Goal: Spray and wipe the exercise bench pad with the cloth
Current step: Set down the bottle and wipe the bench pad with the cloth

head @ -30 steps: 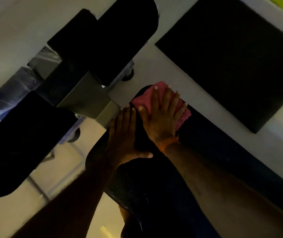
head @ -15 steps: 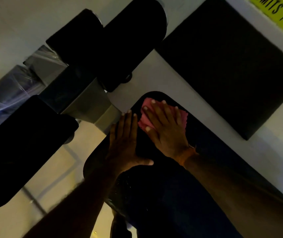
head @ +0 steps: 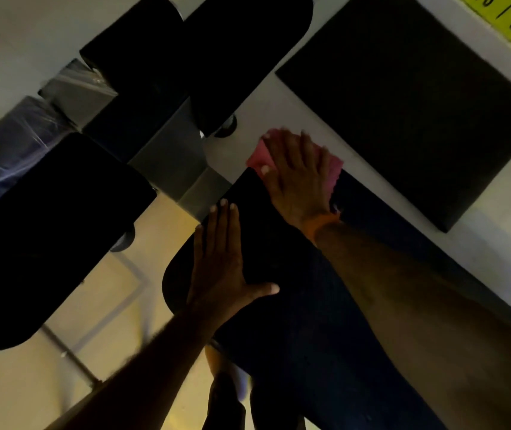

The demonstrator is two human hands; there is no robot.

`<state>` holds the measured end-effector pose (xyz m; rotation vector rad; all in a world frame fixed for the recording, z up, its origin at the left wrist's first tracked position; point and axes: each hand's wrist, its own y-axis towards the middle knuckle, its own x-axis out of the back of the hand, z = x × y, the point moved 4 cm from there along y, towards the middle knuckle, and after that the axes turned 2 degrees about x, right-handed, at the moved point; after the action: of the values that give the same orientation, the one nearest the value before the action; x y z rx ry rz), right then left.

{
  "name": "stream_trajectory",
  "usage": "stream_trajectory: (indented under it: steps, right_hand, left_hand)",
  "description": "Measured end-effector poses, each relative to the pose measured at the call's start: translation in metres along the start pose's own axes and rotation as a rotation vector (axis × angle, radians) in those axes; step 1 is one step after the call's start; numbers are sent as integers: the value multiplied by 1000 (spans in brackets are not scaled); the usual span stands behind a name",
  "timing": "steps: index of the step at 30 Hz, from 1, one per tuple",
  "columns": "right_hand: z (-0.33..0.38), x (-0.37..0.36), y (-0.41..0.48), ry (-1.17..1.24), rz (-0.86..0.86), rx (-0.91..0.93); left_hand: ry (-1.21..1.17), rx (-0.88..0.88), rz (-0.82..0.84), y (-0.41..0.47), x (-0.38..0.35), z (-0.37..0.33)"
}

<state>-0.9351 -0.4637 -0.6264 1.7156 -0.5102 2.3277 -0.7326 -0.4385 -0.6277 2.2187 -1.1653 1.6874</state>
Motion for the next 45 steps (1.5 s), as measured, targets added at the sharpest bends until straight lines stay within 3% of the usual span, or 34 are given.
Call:
stream_trajectory:
  steps: [5, 7, 11, 16, 21, 27, 31, 34, 37, 39, 42, 45]
  right_hand:
    - [16, -17, -59, -140, 84, 456]
    - [7, -10, -41, -109, 67, 423]
    - [16, -4, -6, -5, 33, 129]
    - [3, -16, -76, -112, 75, 406]
    - [-18, -3, -26, -12, -51, 73]
    - [-40, -15, -119, -81, 14, 182]
    - [-56, 5, -65, -1, -83, -188]
    - [-58, 1, -74, 14, -99, -223]
    - [-92, -5, -145, 21, -103, -262]
    - [-112, -5, -169, 24, -117, -401]
    - [-99, -2, -135, 126, -162, -619]
    - [-69, -10, -115, 41, -135, -342]
  left_hand:
    - [-1, 15, 0, -2, 4, -1]
    - [20, 15, 17, -2, 3, -3]
    - [57, 7, 18, -1, 0, -1]
    - [35, 17, 28, -1, 0, -1]
    - [37, -23, 28, 0, 2, -4]
    - [62, -90, 13, -1, -5, -24]
    - [125, -186, 13, -2, -18, -46]
    - [167, -277, 40, -6, -30, -64]
    - [158, -268, 54, -8, -33, -76]
    - [181, -270, 68, -9, -37, -81]
    - [201, -299, 51, -12, -42, -85]
    - [185, -309, 23, -16, -47, -87]
